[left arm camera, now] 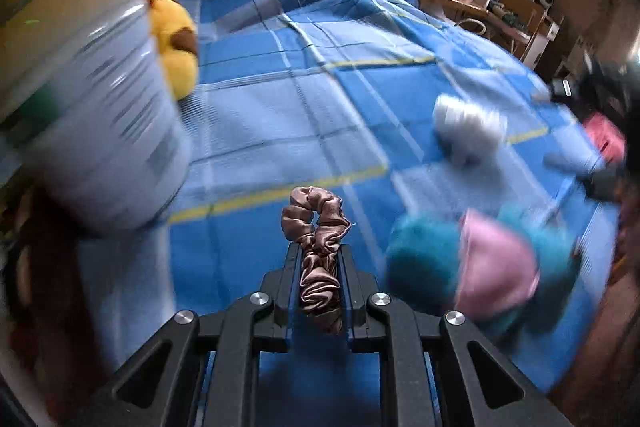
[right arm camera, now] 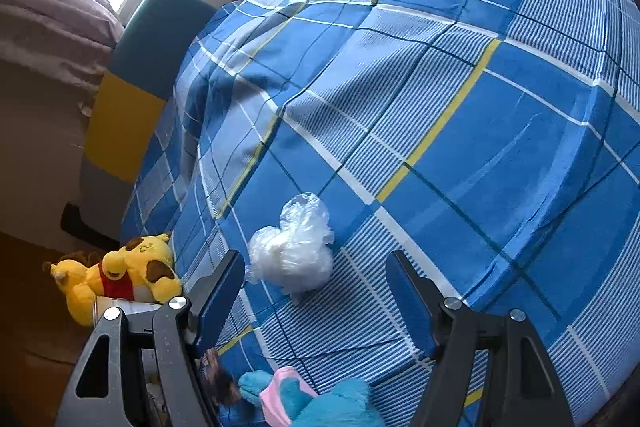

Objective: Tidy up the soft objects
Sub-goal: 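Grasp the brown satin scrunchie with the left gripper, then grasp the clear plastic bag with the right gripper while the left holds the scrunchie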

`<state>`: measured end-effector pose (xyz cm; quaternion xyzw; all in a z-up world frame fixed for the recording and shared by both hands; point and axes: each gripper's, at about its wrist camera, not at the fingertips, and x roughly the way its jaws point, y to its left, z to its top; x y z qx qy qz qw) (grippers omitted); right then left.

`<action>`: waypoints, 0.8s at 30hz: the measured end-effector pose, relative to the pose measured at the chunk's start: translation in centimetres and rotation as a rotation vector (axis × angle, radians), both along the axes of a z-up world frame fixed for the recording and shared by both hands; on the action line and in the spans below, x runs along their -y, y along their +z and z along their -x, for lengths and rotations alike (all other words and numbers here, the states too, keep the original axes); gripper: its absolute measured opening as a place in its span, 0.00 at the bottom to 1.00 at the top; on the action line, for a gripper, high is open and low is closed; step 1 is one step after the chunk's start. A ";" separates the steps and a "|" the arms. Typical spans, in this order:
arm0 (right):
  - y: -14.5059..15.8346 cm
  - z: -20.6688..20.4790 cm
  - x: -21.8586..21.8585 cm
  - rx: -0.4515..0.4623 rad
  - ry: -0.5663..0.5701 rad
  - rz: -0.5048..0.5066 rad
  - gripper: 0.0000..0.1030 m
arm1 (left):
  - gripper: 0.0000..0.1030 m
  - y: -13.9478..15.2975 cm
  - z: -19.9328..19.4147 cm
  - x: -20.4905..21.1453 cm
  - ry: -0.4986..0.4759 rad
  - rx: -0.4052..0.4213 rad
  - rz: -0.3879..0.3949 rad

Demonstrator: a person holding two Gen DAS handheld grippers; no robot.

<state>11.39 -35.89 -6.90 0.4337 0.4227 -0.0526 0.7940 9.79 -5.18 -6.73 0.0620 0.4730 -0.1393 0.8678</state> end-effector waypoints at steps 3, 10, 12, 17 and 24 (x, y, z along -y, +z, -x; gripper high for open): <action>0.1 -0.3 -0.5 -0.004 0.023 0.022 0.72 | 0.17 -1.3 2.1 -0.8 -0.005 0.039 -0.022; 0.5 -1.6 -2.7 -0.018 0.117 0.105 0.72 | 0.17 -2.1 3.0 -2.1 -0.013 0.122 0.042; 0.6 -2.5 -3.7 -0.050 0.153 0.177 0.72 | 0.17 -2.1 3.0 -2.0 -0.014 0.128 0.040; 0.0 -5.7 -6.0 -0.126 0.273 0.320 0.72 | 0.17 -2.2 3.4 -1.5 -0.024 0.161 0.016; -1.6 -7.4 -8.4 -0.137 0.354 0.550 0.45 | 0.18 -2.3 3.9 -1.6 -0.022 0.177 0.013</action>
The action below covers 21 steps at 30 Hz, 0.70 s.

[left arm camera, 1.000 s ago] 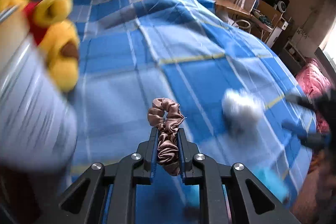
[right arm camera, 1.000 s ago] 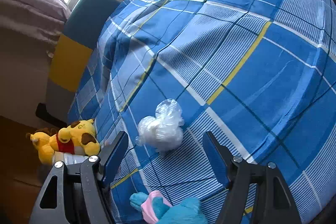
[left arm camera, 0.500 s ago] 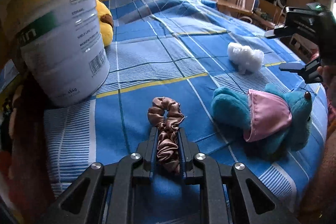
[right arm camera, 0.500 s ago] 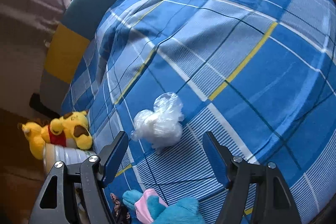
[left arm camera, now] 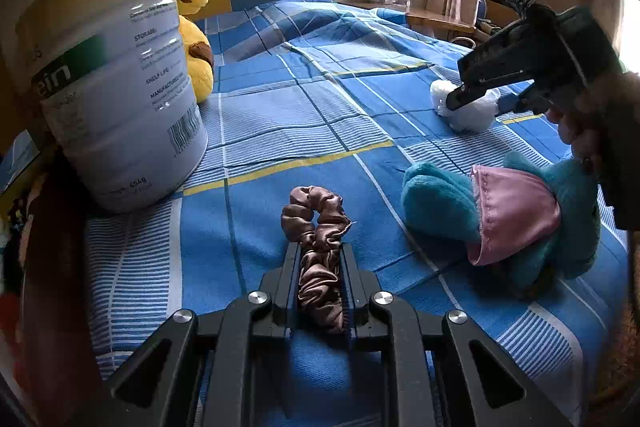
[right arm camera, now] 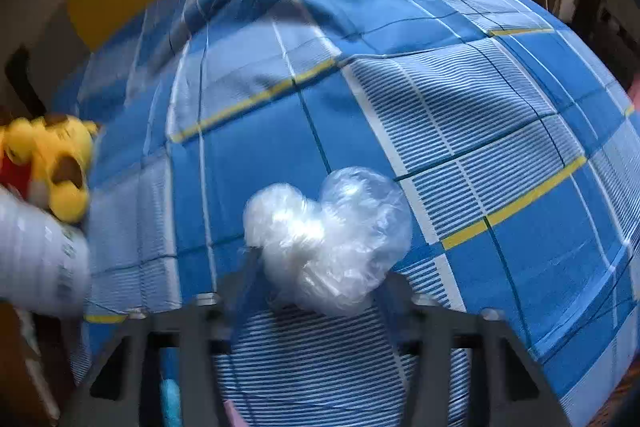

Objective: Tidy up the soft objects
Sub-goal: 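Grasp the clear plastic bag with the right gripper while the left holds the scrunchie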

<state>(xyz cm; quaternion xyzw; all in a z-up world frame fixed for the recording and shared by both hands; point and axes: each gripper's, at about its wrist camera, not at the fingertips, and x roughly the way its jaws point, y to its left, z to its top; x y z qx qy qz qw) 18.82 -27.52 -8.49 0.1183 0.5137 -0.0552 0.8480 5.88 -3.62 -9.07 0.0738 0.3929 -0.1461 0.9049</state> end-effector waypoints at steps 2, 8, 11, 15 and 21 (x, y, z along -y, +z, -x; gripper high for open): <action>-0.2 0.0 -0.1 -0.004 0.004 0.022 0.43 | 0.18 0.0 0.1 -0.1 0.000 -0.001 0.007; -0.7 -0.3 0.1 -0.023 0.010 0.008 0.43 | 0.19 0.1 0.0 -0.3 0.000 -0.004 0.018; -0.7 -0.3 0.1 -0.020 0.009 0.004 0.43 | 0.19 0.1 0.0 -0.3 0.000 -0.005 0.018; -0.8 -0.5 -0.5 -0.025 0.026 0.046 0.43 | 0.19 0.1 0.0 -0.3 0.000 -0.005 0.019; -0.9 -0.5 -0.7 -0.028 0.034 0.069 0.43 | 0.19 0.1 0.0 -0.3 -0.001 -0.004 0.017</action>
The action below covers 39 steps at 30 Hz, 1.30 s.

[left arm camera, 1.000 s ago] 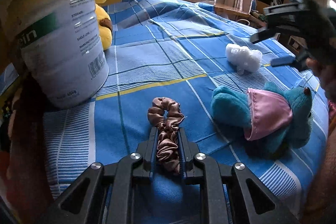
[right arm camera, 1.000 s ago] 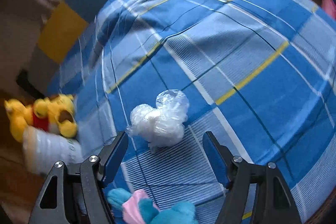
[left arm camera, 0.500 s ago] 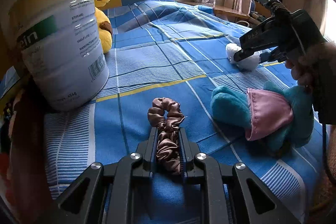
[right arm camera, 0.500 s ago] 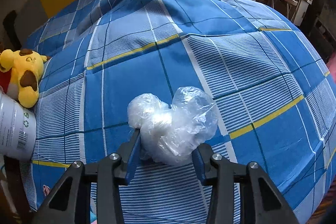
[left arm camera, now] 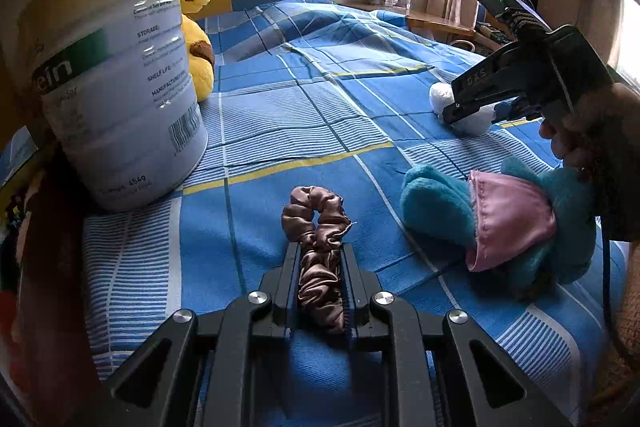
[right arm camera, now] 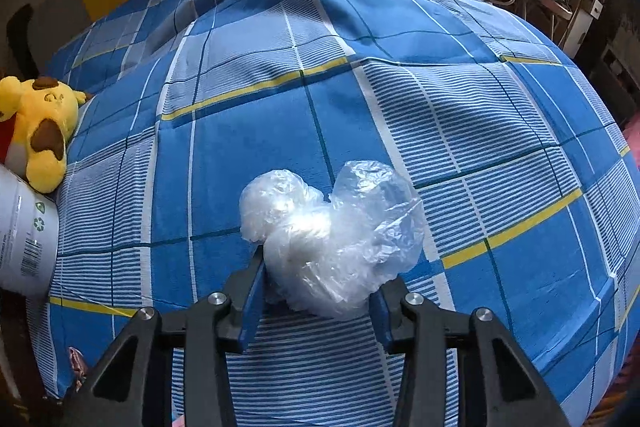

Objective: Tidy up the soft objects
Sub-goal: 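Grasp the clear plastic bag with the right gripper while the left holds the scrunchie, then carry the scrunchie into the gold tray and open the left gripper while the right holds the bag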

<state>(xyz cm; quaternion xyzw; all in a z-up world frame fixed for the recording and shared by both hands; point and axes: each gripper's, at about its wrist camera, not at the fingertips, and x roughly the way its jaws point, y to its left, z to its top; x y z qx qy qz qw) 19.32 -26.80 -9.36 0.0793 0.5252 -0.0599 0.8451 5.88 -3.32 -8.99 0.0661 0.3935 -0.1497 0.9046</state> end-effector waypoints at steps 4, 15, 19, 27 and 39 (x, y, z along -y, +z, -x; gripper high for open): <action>-0.1 -0.2 -0.4 0.001 0.008 0.021 0.43 | 0.19 0.0 0.0 0.0 0.000 0.000 -0.001; -0.2 -0.1 -0.2 0.014 0.013 0.021 0.43 | 0.16 0.8 -0.1 0.1 0.000 -0.030 -0.004; -0.1 0.2 -0.3 0.016 0.018 0.026 0.43 | 0.16 3.3 1.3 -0.5 -0.011 -0.002 0.018; -0.1 0.3 -0.4 0.017 0.022 0.038 0.43 | 0.16 8.0 3.6 -4.2 0.066 0.052 0.067; -0.1 0.5 -0.7 0.019 0.026 0.057 0.43 | 0.16 11.4 6.5 -14.5 0.296 0.085 0.124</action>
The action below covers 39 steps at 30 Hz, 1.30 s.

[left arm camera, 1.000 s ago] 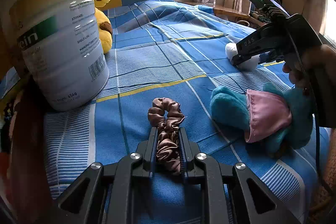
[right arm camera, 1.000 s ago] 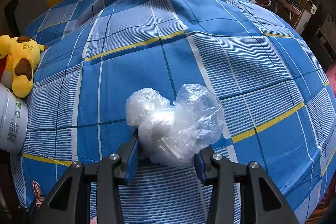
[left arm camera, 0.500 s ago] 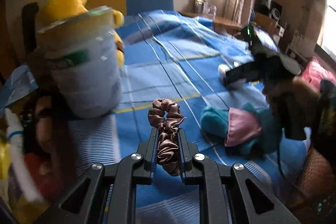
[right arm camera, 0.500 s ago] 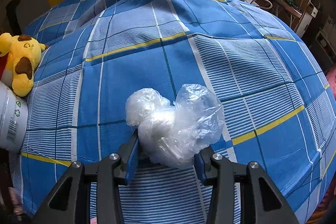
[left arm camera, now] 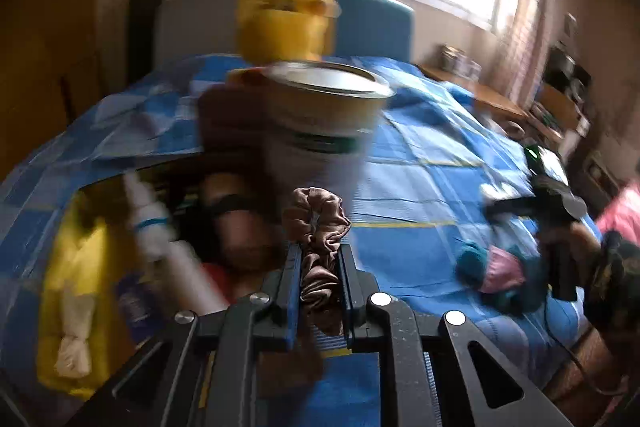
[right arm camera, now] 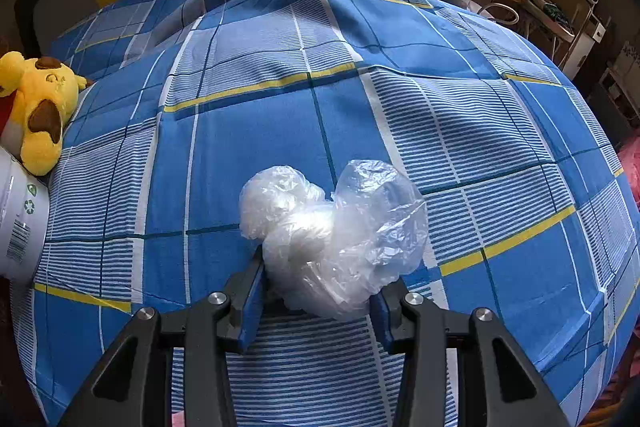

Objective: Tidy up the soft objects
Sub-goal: 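Carry the scrunchie into the gold tray and open the left gripper while the right holds the bag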

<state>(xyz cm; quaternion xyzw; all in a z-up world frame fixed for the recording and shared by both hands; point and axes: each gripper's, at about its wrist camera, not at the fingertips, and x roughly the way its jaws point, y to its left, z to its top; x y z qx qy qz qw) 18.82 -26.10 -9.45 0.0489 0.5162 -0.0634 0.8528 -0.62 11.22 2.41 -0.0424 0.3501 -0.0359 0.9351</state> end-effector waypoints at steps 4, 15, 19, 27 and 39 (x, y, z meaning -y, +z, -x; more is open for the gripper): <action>0.0 0.0 0.0 0.000 -0.001 0.004 0.43 | 0.16 -0.2 1.4 -6.1 0.143 -0.012 0.029; 0.0 0.1 0.0 0.005 -0.007 -0.003 0.43 | 0.22 -5.6 0.4 -16.1 0.394 -0.178 0.076; 0.1 0.0 0.1 0.001 -0.017 -0.007 0.42 | 0.43 -6.9 -0.2 -16.4 0.390 -0.210 0.097; 3.0 -4.2 0.7 -0.047 -0.105 -0.012 0.39 | 0.69 -6.3 0.2 -16.6 0.389 -0.177 0.071; 24.0 -16.5 -15.6 0.277 0.067 -0.078 0.39 | 0.69 -2.6 1.8 -16.6 0.374 -0.034 -0.031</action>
